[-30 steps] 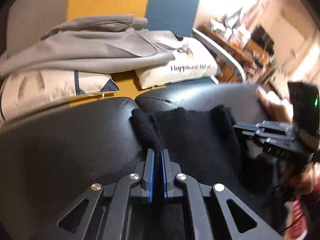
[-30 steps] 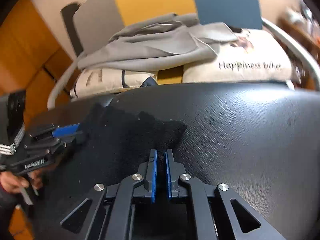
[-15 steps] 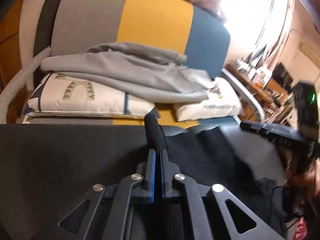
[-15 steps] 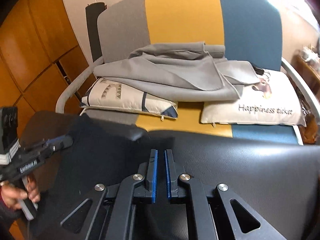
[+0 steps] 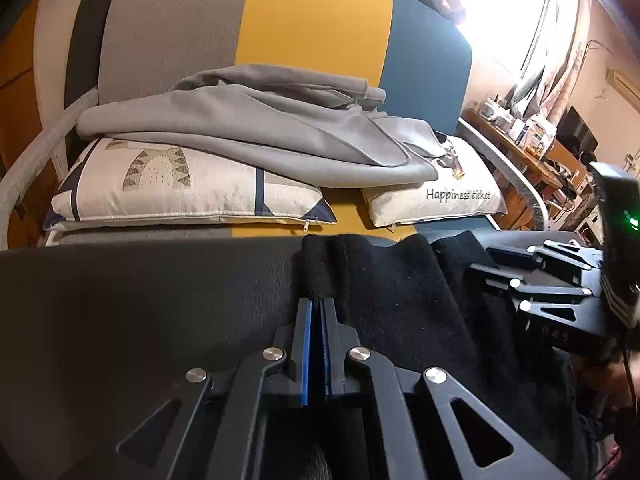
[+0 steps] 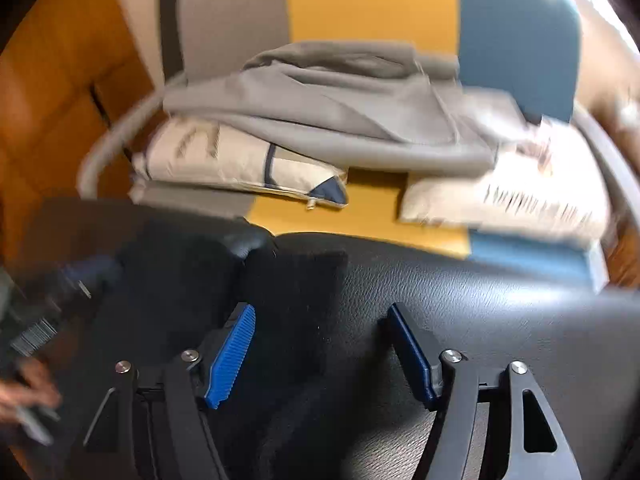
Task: Fold clothes
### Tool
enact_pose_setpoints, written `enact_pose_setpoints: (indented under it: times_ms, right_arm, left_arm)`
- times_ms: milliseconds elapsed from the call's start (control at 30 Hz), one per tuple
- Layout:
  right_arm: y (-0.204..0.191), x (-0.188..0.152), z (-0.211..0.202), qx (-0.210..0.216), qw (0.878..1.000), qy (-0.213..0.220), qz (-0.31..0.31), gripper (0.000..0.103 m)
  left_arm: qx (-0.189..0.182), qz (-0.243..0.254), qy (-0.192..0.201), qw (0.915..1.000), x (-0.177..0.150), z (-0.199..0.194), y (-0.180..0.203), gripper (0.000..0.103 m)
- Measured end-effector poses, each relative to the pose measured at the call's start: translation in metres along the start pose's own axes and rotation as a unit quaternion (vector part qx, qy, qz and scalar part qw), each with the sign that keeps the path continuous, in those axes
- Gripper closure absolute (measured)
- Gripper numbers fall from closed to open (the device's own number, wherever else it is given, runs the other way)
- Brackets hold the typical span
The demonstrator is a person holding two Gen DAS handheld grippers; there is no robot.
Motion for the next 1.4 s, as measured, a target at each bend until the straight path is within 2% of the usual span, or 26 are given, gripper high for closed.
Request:
enact_pose_setpoints:
  times_ms: [33,67,100,167,333,400,467,500,567,700,833,967,1100,1200,1300,1400]
  right_arm:
    - [-0.004,0.003,0.001,-0.007,1.0,0.001,-0.014,0.07]
    - [-0.009,0.007,0.003,-0.012,1.0,0.002,-0.025,0.09]
    - [-0.009,0.012,0.005,-0.019,0.999,0.004,-0.029,0.096]
    - [-0.004,0.022,0.011,-0.032,0.999,0.007,-0.025,0.096]
    - [0.026,0.027,0.019,-0.034,0.999,0.007,0.041,0.091]
    - [0.038,0.028,0.021,-0.034,0.997,0.007,0.067,0.074]
    - [0.044,0.026,0.015,-0.027,0.996,0.008,0.083,0.066]
    - [0.046,0.025,0.008,-0.02,0.995,0.009,0.092,0.066]
    - [0.045,0.024,-0.021,-0.009,0.995,0.042,0.095,0.064]
    - [0.019,0.007,-0.083,0.034,0.994,0.076,0.076,0.061]
    - [-0.027,-0.047,-0.129,0.076,0.994,0.061,0.047,0.047]
    - [-0.077,-0.122,-0.163,0.107,0.994,0.028,0.025,0.044]
    - [-0.108,-0.201,-0.18,0.109,0.993,-0.006,0.043,0.04]
    - [-0.111,-0.252,-0.193,0.104,0.99,-0.015,0.092,0.04]
    - [-0.107,-0.285,-0.209,0.106,0.984,-0.004,0.142,0.039]
    - [-0.105,-0.296,-0.213,0.099,0.984,-0.001,0.146,0.036]
  left_arm:
    - [0.008,0.004,0.002,1.0,0.003,0.003,0.0,0.099]
    - [0.019,0.012,0.005,0.9997,0.008,0.006,0.0,0.099]
    - [0.029,0.018,0.007,0.9994,0.013,0.01,0.0,0.099]
    - [0.034,0.023,0.001,0.9991,0.022,0.019,-0.002,0.099]
    - [0.025,0.005,-0.009,0.9996,0.029,0.026,-0.009,0.096]
    - [0.012,-0.022,-0.014,0.9996,0.028,0.022,-0.014,0.096]
    - [0.002,-0.056,-0.001,0.9984,0.028,0.004,-0.023,0.096]
    - [-0.004,-0.072,0.009,0.9974,0.027,-0.008,-0.027,0.096]
    - [-0.018,-0.092,0.026,0.9953,0.024,-0.037,-0.031,0.096]
    - [-0.04,-0.068,0.047,0.9958,0.0,-0.1,-0.018,0.096]
    - [-0.061,-0.049,0.056,0.9953,-0.05,-0.164,-0.003,0.096]
    - [-0.076,-0.062,0.045,0.9942,-0.117,-0.211,0.004,0.096]
    - [-0.068,-0.05,0.01,0.9963,-0.184,-0.225,0.015,0.096]
    - [-0.053,-0.059,-0.017,0.9967,-0.225,-0.225,0.012,0.096]
    - [-0.036,-0.075,-0.023,0.9963,-0.251,-0.228,0.002,0.096]
    - [-0.024,-0.079,-0.032,0.9961,-0.269,-0.225,-0.005,0.096]
Point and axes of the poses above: each gripper's, at about its wrist camera, not at the fingertips, and z roughly the way its jaws point, y to its right, x to its top, the point moved 7 cm from there along z, roughly the way its jaws point, and after that the axes turned 8 degrees about x, right-handed, at the moved point
